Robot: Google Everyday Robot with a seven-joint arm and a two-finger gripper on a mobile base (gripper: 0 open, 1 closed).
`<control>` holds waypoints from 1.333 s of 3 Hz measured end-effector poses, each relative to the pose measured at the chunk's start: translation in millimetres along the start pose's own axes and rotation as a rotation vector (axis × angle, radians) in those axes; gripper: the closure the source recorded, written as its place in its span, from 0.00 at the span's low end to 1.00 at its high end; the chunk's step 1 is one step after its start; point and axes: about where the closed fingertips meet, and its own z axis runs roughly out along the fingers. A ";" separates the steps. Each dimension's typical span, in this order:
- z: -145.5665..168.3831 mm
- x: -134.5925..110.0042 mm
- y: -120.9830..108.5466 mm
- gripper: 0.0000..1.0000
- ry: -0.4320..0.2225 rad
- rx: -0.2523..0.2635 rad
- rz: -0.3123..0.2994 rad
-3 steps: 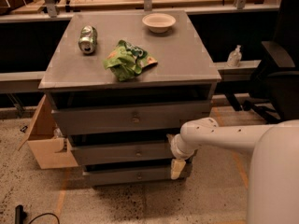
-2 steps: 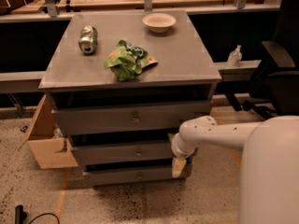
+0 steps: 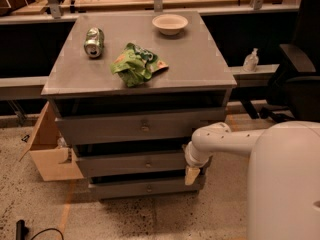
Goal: Open middle drawer
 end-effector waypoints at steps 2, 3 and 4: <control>5.4 -1.4 -3.0 0.64 -0.008 -0.026 0.003; -0.9 -7.4 -4.3 0.86 -0.023 -0.048 -0.002; -10.0 -11.8 7.3 1.00 -0.045 -0.120 0.010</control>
Offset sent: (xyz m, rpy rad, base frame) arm 0.0056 0.0027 -0.0003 0.0075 0.0437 0.0097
